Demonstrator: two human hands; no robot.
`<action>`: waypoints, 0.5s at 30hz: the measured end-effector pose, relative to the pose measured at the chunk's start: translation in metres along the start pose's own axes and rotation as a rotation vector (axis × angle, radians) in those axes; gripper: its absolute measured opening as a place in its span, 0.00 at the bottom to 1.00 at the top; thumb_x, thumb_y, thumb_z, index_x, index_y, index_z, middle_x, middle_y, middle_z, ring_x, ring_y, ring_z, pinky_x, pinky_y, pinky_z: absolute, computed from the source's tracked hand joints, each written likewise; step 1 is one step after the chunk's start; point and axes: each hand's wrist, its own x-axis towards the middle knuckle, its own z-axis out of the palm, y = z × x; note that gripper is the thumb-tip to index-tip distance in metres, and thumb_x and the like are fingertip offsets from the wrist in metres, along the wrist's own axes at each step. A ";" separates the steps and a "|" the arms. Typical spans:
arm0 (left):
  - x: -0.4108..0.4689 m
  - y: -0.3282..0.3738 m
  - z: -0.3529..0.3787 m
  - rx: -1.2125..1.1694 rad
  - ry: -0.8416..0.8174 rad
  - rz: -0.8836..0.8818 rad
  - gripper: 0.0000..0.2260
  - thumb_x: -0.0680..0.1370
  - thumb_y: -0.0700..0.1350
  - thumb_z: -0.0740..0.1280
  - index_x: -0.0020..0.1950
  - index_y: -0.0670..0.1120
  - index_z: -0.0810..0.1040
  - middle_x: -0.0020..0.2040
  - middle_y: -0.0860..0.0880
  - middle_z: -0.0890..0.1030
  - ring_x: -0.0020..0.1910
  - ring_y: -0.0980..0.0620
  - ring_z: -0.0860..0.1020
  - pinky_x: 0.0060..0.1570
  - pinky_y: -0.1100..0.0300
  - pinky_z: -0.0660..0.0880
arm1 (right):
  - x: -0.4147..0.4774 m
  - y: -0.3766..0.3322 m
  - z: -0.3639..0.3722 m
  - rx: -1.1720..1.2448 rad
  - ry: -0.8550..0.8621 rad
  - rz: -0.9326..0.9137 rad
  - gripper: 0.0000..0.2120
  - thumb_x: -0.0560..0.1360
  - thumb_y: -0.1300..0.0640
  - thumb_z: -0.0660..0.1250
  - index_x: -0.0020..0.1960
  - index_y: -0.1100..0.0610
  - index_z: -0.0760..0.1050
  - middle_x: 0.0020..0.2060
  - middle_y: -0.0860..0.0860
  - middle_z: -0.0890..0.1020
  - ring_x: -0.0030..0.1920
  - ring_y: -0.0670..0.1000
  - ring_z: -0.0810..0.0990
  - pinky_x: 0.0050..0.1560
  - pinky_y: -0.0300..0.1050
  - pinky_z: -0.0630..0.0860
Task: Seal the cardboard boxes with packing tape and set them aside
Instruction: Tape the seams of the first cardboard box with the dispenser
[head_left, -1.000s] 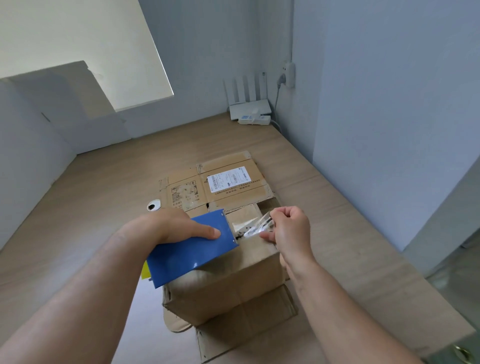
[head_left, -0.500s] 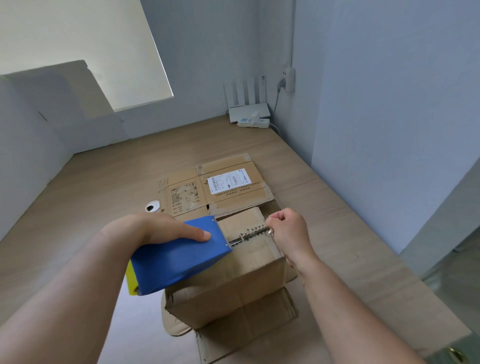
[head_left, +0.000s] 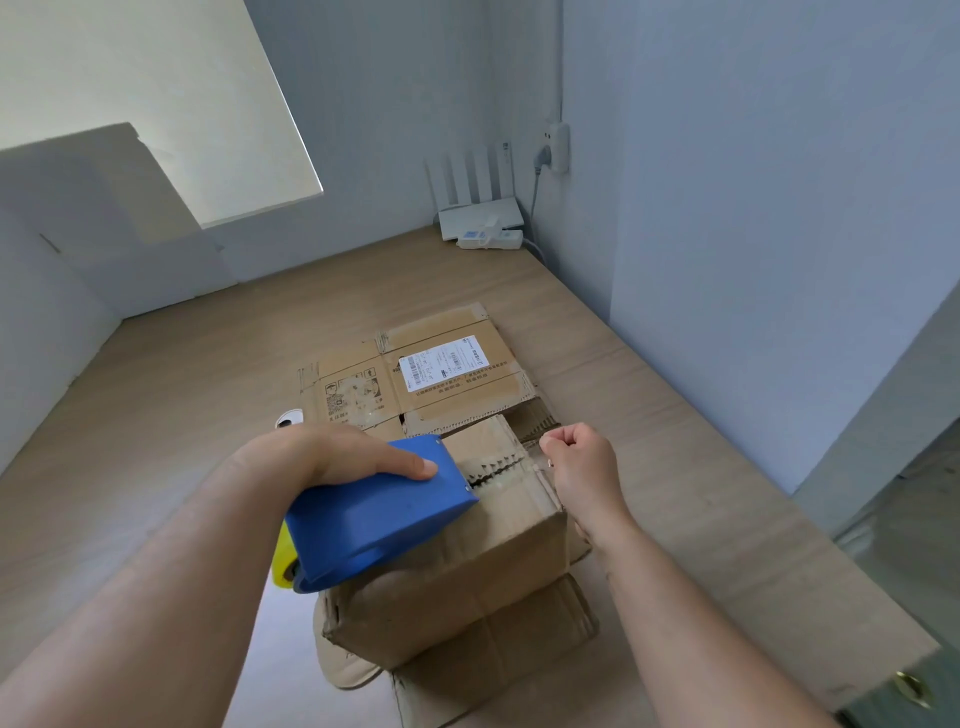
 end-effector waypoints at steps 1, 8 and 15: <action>0.000 -0.001 0.000 -0.003 0.005 0.001 0.30 0.61 0.71 0.71 0.51 0.49 0.79 0.50 0.48 0.80 0.48 0.47 0.80 0.55 0.53 0.75 | 0.002 0.002 0.001 -0.025 -0.016 0.013 0.05 0.77 0.61 0.62 0.44 0.58 0.75 0.38 0.51 0.79 0.37 0.48 0.75 0.35 0.42 0.71; -0.001 -0.001 0.003 -0.025 -0.002 0.007 0.29 0.62 0.70 0.72 0.51 0.50 0.77 0.50 0.48 0.79 0.48 0.48 0.79 0.54 0.54 0.75 | 0.007 0.015 -0.008 -0.137 -0.195 0.259 0.09 0.74 0.52 0.69 0.45 0.56 0.72 0.37 0.51 0.77 0.34 0.49 0.72 0.29 0.40 0.66; -0.005 0.004 0.005 -0.055 -0.020 0.042 0.24 0.66 0.67 0.72 0.48 0.49 0.76 0.48 0.48 0.78 0.45 0.49 0.78 0.47 0.56 0.73 | -0.017 -0.007 0.001 -0.506 0.051 -0.082 0.18 0.79 0.43 0.59 0.35 0.53 0.69 0.33 0.49 0.75 0.37 0.51 0.73 0.31 0.43 0.62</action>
